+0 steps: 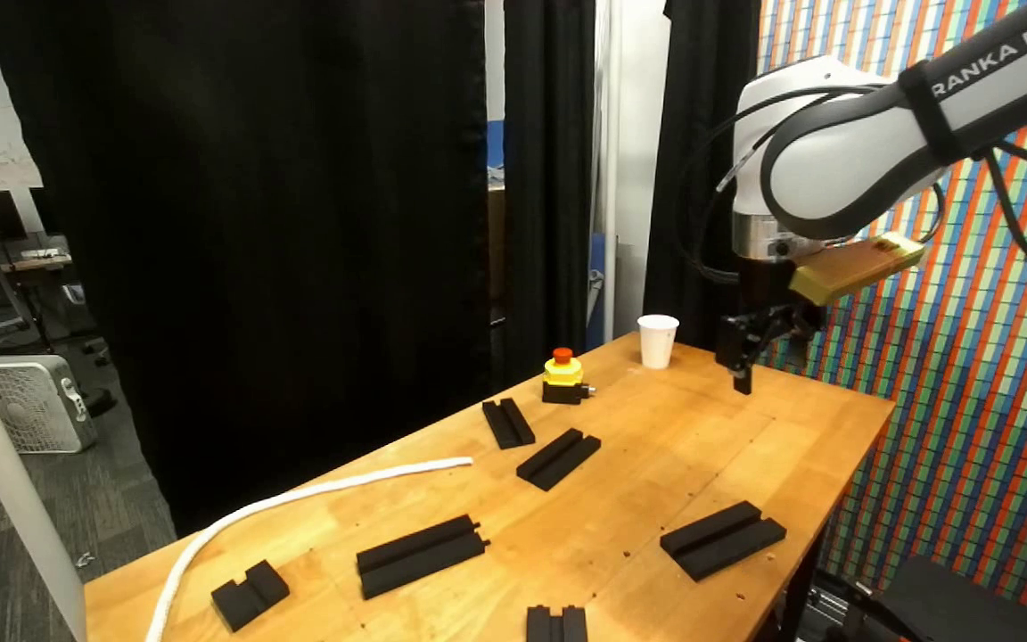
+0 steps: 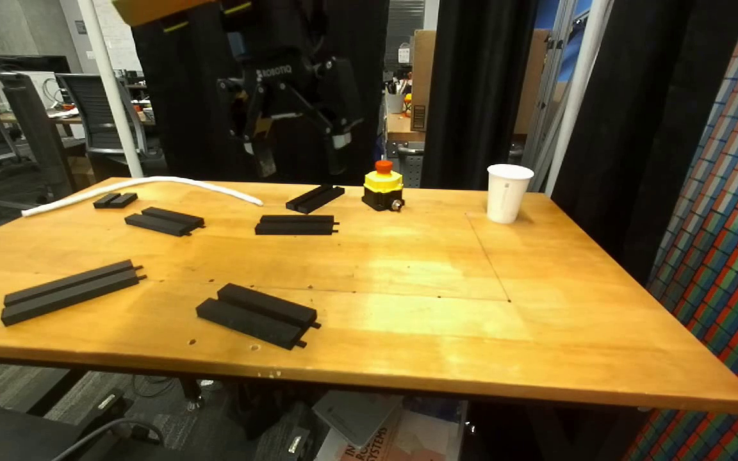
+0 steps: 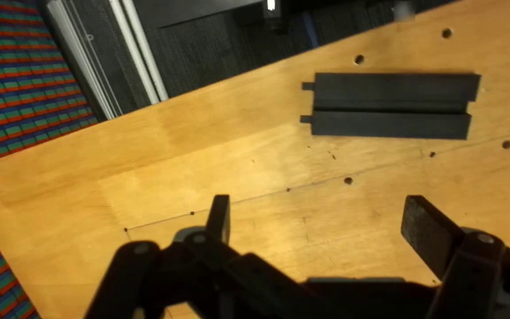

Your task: Organize the black objects in a line

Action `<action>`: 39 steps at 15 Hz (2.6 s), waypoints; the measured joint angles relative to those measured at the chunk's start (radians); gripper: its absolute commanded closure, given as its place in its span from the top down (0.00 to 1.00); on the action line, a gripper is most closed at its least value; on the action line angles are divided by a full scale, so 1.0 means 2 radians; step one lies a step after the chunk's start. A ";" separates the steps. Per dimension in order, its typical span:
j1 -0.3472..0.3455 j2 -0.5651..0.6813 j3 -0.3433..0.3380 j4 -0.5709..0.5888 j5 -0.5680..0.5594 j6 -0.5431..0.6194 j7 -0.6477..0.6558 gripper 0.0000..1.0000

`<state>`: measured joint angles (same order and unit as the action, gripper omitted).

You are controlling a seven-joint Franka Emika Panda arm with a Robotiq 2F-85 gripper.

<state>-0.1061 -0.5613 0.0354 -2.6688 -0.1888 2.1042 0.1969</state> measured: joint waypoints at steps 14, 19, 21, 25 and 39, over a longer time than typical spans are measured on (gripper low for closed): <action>0.047 0.286 0.098 0.160 0.067 0.189 0.466 1.00; 0.070 0.372 0.058 0.216 0.105 0.224 0.529 1.00; 0.076 0.400 0.046 0.234 0.133 0.235 0.534 1.00; 0.087 0.443 0.033 0.260 0.173 0.239 0.540 1.00; 0.112 0.497 -0.004 0.298 0.178 0.212 0.567 1.00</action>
<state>0.1177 0.4322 0.0274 -2.0724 0.1665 2.5272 1.3314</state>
